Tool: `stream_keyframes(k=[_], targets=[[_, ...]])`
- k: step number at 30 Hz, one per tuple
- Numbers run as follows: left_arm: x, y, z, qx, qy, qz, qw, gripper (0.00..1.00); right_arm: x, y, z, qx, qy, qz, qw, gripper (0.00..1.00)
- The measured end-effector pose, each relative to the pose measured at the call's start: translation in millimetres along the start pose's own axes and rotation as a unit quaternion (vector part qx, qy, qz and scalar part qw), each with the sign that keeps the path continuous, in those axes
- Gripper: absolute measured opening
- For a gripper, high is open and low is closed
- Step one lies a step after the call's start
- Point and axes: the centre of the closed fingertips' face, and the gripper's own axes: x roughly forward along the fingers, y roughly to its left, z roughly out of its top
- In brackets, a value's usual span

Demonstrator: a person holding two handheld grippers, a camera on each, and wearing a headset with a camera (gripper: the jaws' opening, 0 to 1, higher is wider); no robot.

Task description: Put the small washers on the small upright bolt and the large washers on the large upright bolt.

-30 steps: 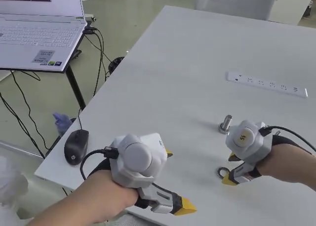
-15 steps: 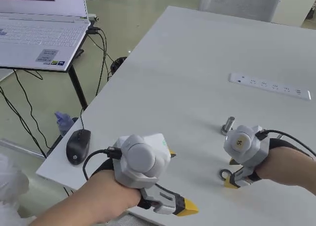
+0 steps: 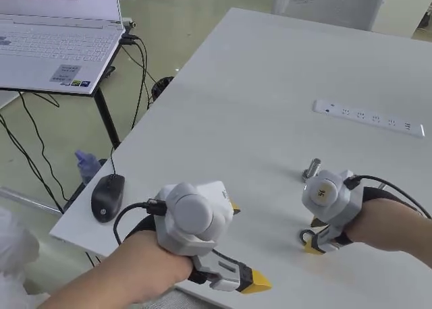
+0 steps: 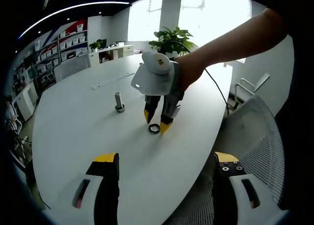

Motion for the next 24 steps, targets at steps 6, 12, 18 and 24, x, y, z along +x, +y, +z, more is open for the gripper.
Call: stream_keyframes(k=[6,12,18,24], targets=[[-0.8,-0.1,-0.2,-0.001,-0.001,0.002,1.0000,0.77,0.3,4.5,1.3,-0.009,0.014,0.001,0.9999,0.30],[-2.0,-0.3,0.2,-0.002,-0.003,0.004,1.0000,0.77,1.4,3.8,0.1,-0.016,0.019,0.001,0.9997,0.25],[-2.7,-3.5,-0.4,-0.002,-0.004,0.005,1.0000,0.77,2.6,4.1,0.1,-0.021,0.032,-0.001,0.9993,0.24],[-2.7,-4.2,-0.7,-0.003,-0.004,0.006,1.0000,0.76,2.9,2.6,0.8,-0.016,0.053,0.001,0.9985,0.22]])
